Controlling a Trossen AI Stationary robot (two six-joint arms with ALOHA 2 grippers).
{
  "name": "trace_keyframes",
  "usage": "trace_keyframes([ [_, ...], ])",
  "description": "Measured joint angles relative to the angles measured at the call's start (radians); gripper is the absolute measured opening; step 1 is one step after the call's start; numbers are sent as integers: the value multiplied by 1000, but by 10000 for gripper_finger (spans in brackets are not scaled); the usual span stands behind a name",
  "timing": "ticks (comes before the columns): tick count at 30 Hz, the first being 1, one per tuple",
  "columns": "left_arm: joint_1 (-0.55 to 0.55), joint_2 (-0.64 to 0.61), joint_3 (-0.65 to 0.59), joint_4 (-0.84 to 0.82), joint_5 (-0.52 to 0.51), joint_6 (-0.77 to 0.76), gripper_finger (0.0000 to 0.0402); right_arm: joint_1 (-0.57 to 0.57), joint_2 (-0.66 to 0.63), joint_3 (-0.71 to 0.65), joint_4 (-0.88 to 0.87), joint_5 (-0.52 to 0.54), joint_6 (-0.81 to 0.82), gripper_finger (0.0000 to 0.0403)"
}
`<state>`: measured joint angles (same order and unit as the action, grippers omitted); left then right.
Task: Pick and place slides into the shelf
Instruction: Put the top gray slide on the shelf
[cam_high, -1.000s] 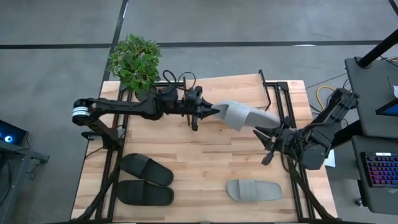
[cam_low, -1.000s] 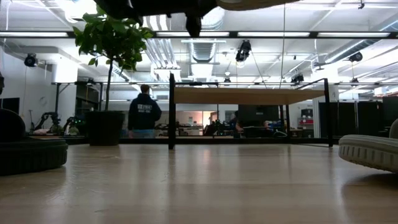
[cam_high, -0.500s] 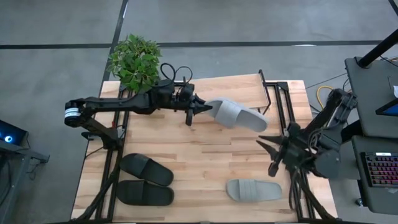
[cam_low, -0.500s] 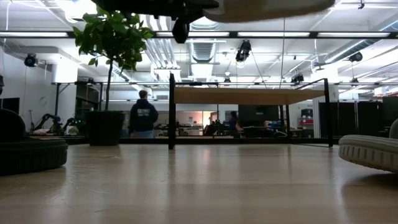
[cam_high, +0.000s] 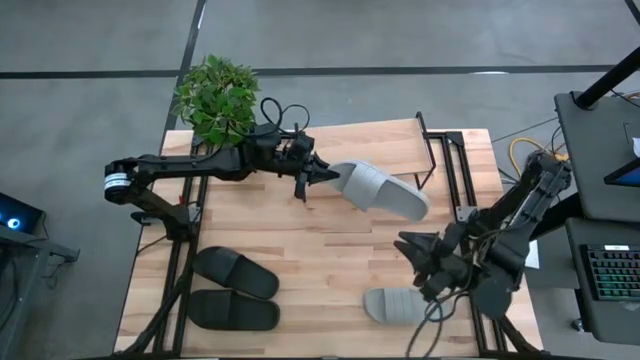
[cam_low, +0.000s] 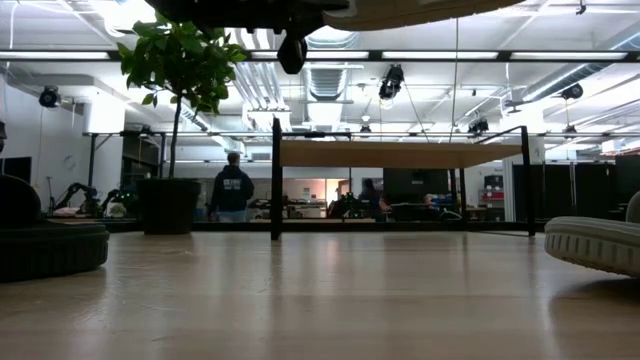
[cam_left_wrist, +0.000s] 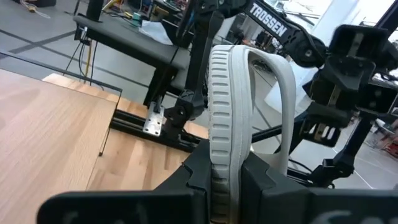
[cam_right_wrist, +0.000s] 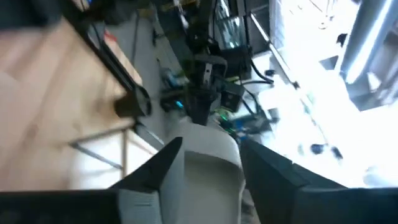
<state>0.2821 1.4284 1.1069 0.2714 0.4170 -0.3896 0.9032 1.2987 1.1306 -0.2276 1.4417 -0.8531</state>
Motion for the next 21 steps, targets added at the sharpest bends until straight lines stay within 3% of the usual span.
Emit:
trace_keyframes([
  [5,0,8,0,-5,36,-43,17,-33,47,28,2,28,-63,179],
  [21,-4,30,0,-21,116,-50,16,-191,104,97,1,-1,-263,178],
])
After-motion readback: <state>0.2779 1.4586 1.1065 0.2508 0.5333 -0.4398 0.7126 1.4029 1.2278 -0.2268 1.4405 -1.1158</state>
